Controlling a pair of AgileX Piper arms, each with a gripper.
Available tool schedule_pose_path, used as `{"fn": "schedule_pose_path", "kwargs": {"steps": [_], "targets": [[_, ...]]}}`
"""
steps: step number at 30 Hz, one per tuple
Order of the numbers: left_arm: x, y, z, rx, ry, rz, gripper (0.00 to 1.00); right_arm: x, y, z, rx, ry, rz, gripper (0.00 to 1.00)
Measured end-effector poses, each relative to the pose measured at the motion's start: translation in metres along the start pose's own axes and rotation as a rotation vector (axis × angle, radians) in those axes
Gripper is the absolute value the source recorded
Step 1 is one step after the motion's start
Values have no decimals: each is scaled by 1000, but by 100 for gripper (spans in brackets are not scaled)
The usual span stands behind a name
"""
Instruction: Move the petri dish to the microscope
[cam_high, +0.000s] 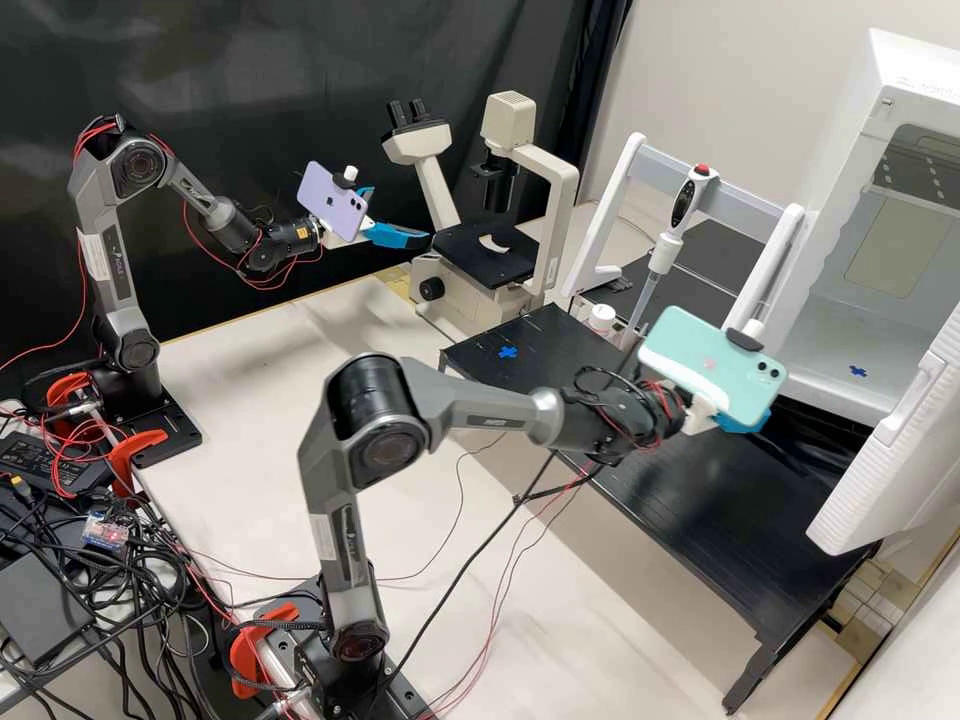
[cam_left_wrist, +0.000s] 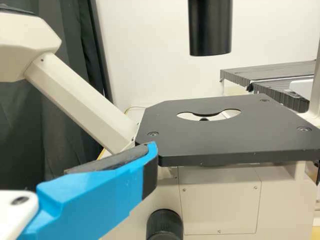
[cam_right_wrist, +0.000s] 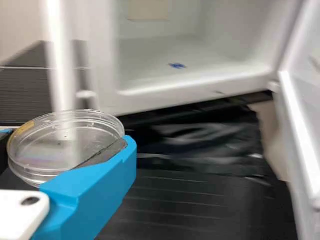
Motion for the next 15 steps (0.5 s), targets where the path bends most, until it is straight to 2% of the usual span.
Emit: {"fn": "schedule_pose_path", "kwargs": {"steps": [4,9,15], "targets": [[0,0,0,0,0,0,100,-28,-23,-22,-29,97,-39,0],[0,0,0,0,0,0,100,-58,-53,-54,-126,252,-100,0],[0,0,0,0,0,0,100,-65,-87,-87,-202,396,-209,0]]}}
